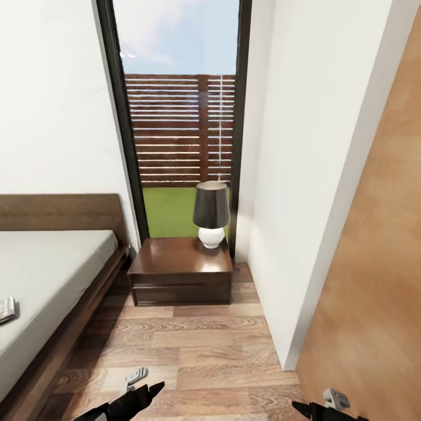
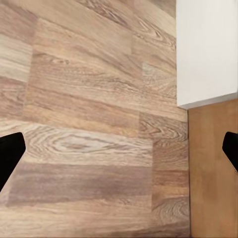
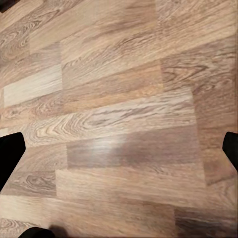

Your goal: In the bedroom, move the book from the bed onto either nightstand, and place the two sandals side by side next to the bed.

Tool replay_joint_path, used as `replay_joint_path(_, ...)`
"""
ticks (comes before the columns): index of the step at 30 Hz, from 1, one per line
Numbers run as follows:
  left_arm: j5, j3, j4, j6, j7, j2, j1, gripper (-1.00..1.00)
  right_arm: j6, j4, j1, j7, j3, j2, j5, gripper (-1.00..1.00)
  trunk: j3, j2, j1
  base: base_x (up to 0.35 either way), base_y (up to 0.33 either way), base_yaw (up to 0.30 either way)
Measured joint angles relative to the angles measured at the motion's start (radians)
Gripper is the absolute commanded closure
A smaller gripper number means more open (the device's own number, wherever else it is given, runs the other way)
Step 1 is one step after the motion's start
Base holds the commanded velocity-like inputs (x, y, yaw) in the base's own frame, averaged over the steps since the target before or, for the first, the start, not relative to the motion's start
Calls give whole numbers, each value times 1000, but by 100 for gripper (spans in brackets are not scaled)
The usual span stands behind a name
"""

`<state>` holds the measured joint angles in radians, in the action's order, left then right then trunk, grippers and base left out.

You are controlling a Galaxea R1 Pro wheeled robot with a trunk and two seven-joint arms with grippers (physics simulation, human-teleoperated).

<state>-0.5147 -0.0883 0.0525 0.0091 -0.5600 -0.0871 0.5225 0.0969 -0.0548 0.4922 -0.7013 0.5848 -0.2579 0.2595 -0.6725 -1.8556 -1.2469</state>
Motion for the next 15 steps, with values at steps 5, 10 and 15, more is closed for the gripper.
replay_joint_path(5,0,0,0,0,0,0,0,-100,0,0,0,0,0,0,0,-100,0,0,0,318,-44,5)
replay_joint_path(10,0,0,0,0,0,0,0,-100,0,0,0,0,0,0,0,-100,0,0,0,316,-4,150)
replay_joint_path(15,0,0,0,0,0,0,0,-100,0,0,0,1,0,0,0,-100,0,0,0,113,0,271)
